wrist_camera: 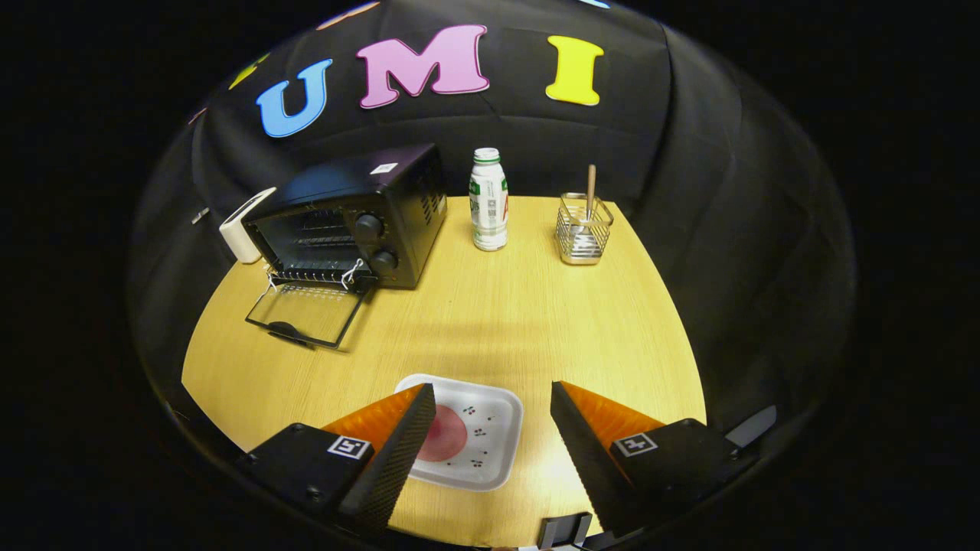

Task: Open the toaster oven, put the food inside, and close the toaster oven door.

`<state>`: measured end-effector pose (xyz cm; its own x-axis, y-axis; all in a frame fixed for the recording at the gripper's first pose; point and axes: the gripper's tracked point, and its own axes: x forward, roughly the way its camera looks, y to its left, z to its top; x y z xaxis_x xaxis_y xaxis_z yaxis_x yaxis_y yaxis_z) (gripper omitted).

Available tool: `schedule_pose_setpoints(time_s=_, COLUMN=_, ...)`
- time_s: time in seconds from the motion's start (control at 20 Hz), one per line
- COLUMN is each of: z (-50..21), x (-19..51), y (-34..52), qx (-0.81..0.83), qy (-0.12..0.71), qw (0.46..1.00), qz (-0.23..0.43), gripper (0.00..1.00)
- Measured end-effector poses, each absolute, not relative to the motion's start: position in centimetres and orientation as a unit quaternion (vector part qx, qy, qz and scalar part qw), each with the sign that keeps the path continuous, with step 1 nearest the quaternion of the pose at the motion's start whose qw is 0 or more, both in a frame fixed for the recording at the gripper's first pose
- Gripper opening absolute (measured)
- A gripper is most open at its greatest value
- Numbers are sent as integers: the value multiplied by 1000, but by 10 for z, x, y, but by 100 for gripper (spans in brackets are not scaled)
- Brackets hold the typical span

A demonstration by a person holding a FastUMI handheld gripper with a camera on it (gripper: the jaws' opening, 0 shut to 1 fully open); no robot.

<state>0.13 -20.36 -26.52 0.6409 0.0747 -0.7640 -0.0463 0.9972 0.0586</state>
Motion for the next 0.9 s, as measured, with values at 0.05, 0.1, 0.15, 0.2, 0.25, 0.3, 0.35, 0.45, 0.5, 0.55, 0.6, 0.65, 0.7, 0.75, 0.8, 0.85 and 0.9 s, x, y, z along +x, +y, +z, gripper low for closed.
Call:
schedule_pose_setpoints(time_s=0.05, z=-272, x=1, y=-209, qx=24, qy=432, qw=901, qz=34, gripper=99)
schedule_pose_setpoints(time_s=0.1, z=-278, x=1, y=-214, qx=26, qy=441, qw=897, qz=36, gripper=99)
schedule_pose_setpoints(time_s=0.15, z=-286, x=-2, y=-218, qx=24, qy=454, qw=890, qz=40, gripper=99)
schedule_pose_setpoints(time_s=0.2, z=-296, x=-6, y=-221, qx=23, qy=470, qw=881, qz=45, gripper=100)
schedule_pose_setpoints(time_s=0.25, z=-306, x=-12, y=-223, qx=27, qy=490, qw=870, qz=50, gripper=100)
schedule_pose_setpoints(time_s=0.3, z=-316, x=-18, y=-222, qx=39, qy=510, qw=857, qz=58, gripper=100)
schedule_pose_setpoints(time_s=0.35, z=-327, x=-26, y=-219, qx=50, qy=528, qw=845, qz=64, gripper=100)
schedule_pose_setpoints(time_s=0.45, z=-346, x=-37, y=-220, qx=57, qy=556, qw=826, qz=68, gripper=100)
schedule_pose_setpoints(time_s=0.5, z=-356, x=-44, y=-221, qx=56, qy=569, qw=817, qz=68, gripper=100)
schedule_pose_setpoints(time_s=0.55, z=-365, x=-48, y=-221, qx=57, qy=581, qw=809, qz=69, gripper=100)
schedule_pose_setpoints(time_s=0.6, z=-372, x=-52, y=-221, qx=61, qy=593, qw=800, qz=67, gripper=100)
schedule_pose_setpoints(time_s=0.65, z=-378, x=-55, y=-223, qx=62, qy=602, qw=794, qz=63, gripper=100)
schedule_pose_setpoints(time_s=0.7, z=-383, x=-56, y=-224, qx=63, qy=609, qw=788, qz=60, gripper=100)
schedule_pose_setpoints(time_s=0.75, z=-385, x=-56, y=-226, qx=63, qy=613, qw=786, qz=53, gripper=100)
schedule_pose_setpoints(time_s=0.8, z=-385, x=-50, y=-225, qx=70, qy=608, qw=789, qz=52, gripper=95)
schedule_pose_setpoints(time_s=0.85, z=-388, x=-48, y=-226, qx=67, qy=611, qw=788, qz=48, gripper=91)
schedule_pose_setpoints(time_s=0.9, z=-388, x=-48, y=-229, qx=65, qy=612, qw=787, qz=43, gripper=86)
